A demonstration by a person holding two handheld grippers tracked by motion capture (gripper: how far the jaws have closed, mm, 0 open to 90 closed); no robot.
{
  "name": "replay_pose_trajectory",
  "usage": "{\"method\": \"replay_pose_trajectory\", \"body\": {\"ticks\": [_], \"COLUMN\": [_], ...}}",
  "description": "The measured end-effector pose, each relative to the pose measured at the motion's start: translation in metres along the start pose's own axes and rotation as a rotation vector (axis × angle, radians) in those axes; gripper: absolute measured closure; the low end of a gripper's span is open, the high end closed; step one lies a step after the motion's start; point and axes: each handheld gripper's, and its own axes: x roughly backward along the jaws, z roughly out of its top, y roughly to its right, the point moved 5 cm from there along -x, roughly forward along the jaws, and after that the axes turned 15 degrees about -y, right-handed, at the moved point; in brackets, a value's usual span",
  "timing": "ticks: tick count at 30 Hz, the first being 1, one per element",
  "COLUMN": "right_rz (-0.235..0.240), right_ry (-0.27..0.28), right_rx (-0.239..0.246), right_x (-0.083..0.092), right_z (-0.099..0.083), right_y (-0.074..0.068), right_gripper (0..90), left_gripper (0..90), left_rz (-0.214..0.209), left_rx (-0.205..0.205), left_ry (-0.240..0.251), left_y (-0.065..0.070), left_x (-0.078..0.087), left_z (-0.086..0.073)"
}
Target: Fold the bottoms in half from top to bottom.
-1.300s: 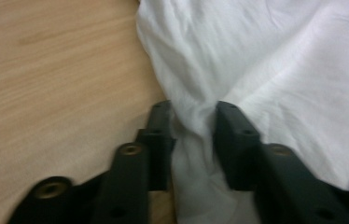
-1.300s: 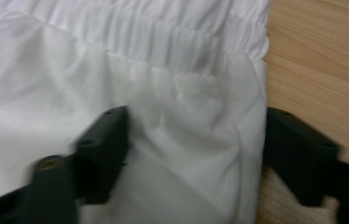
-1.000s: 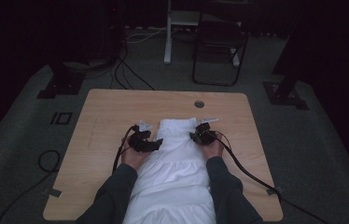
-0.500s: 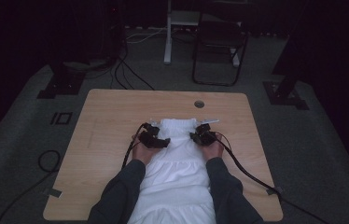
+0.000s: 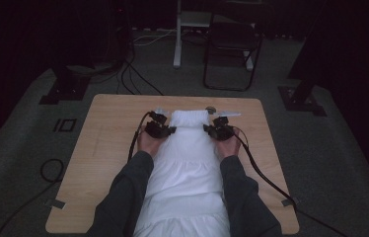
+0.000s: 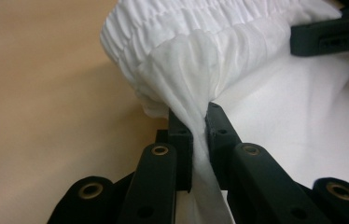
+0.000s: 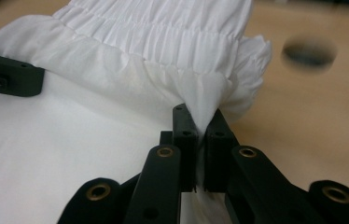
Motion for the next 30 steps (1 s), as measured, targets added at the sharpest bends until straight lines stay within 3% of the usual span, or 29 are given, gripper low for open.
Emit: {"method": "replay_pose_trajectory", "body": {"ticks": [4, 7, 9, 11, 15, 19, 22, 27, 30], "right_rz": [-0.01, -0.024, -0.023, -0.023, -0.006, 0.049, 0.083, 0.125, 0.14], "right_ry": [0.096, 0.183, 0.223, 0.215, 0.176, 0.142, 0.115, 0.049, -0.009], "right_rx": [0.023, 0.044, 0.049, 0.068, 0.11, 0.14, 0.179, 0.227, 0.245], "right_x": [0.034, 0.062, 0.077, 0.085, 0.088, 0.093, 0.099, 0.106, 0.101], "right_z": [0.035, 0.061, 0.073, 0.076, 0.057, 0.02, -0.015, -0.076, -0.114], "right_y": [-0.002, -0.005, -0.007, -0.01, -0.018, -0.031, -0.044, -0.067, -0.08], "right_gripper": [86.0, 86.0, 86.0, 85.9, 85.9, 85.7, 85.6, 85.5, 85.5], "left_gripper": [84.0, 83.8, 83.8, 83.8, 83.6, 83.5, 82.7, 81.3, 80.8], "left_rz": [0.042, 0.049, 0.058, 0.069, 0.053, 0.016, -0.016, -0.06, -0.073], "left_rx": [-0.054, -0.056, -0.057, -0.077, -0.107, -0.162, -0.205, -0.231, -0.243], "left_ry": [0.09, 0.166, 0.189, 0.182, 0.17, 0.153, 0.146, 0.111, 0.031], "left_y": [0.001, 0.002, 0.005, 0.009, 0.02, 0.039, 0.056, 0.083, 0.096], "left_x": [0.04, 0.068, 0.078, 0.082, 0.083, 0.087, 0.092, 0.093, 0.08], "left_z": [0.034, 0.056, 0.061, 0.058, 0.034, -0.001, -0.033, -0.092, -0.134]}}
